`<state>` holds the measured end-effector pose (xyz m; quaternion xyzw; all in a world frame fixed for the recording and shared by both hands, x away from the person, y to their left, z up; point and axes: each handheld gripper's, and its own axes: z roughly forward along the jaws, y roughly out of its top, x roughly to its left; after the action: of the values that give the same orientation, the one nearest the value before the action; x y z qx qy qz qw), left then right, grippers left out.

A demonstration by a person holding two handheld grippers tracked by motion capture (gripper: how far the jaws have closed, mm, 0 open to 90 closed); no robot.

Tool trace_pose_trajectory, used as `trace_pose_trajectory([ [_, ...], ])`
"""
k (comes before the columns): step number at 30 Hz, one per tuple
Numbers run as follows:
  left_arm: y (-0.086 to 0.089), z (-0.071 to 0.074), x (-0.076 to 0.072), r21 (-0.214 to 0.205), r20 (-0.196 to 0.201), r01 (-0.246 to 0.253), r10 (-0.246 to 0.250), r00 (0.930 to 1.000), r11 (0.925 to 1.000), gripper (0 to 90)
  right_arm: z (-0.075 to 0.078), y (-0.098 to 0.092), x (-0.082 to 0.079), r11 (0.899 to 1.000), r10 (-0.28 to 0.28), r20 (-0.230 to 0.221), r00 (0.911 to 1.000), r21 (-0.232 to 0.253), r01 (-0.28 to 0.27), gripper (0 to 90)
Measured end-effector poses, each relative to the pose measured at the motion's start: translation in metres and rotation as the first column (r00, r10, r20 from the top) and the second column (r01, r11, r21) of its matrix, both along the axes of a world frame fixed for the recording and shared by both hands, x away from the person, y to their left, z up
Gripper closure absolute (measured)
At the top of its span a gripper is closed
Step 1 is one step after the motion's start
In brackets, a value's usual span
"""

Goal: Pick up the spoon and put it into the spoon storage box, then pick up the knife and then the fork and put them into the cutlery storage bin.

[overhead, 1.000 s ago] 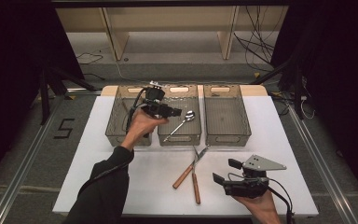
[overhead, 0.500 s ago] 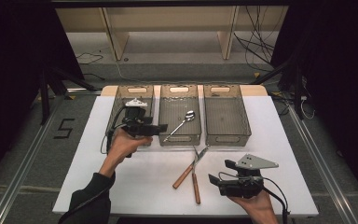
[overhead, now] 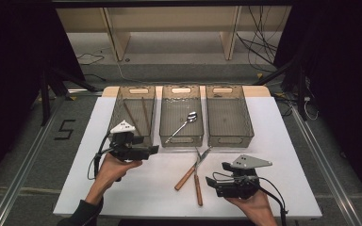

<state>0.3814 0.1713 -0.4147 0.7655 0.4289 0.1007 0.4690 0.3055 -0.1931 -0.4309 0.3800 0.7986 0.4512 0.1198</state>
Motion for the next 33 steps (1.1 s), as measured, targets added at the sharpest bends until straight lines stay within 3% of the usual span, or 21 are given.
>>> trace_pose_trajectory([
  [2, 0.002, -0.005, -0.006, -0.011, 0.011, 0.005, -0.005, 0.9999, 0.9999, 21.1, -0.001, 0.001, 0.001, 1.000, -0.001, -0.006, 1.0000, -0.005, 0.001, 20.9],
  [9, 0.004, -0.019, -0.026, 0.013, 0.041, 0.020, -0.021, 0.9989, 0.9997, 20.8, -0.001, 0.010, 0.003, 1.000, -0.003, -0.024, 0.9997, -0.028, 0.002, 20.9],
  [11, 0.004, -0.024, -0.030, 0.032, 0.044, 0.021, -0.023, 0.9988, 0.9992, 20.7, -0.002, 0.013, 0.003, 0.999, -0.004, -0.030, 0.9995, -0.038, 0.002, 20.9],
  [17, 0.007, -0.038, -0.043, 0.035, 0.046, 0.017, -0.018, 0.9988, 0.9993, 20.7, -0.005, 0.023, 0.004, 0.998, -0.004, -0.047, 0.9989, -0.068, 0.001, 21.0],
  [24, 0.011, -0.048, -0.054, 0.010, 0.060, 0.017, -0.017, 0.9981, 0.9998, 20.7, -0.007, 0.031, 0.003, 0.997, 0.002, -0.059, 0.9983, -0.075, -0.006, 21.1],
  [33, 0.010, -0.055, -0.062, 0.028, 0.074, 0.022, -0.024, 0.9970, 0.9994, 19.8, -0.015, 0.035, 0.006, 0.995, 0.003, -0.086, 0.9963, -0.102, -0.012, 21.4],
])
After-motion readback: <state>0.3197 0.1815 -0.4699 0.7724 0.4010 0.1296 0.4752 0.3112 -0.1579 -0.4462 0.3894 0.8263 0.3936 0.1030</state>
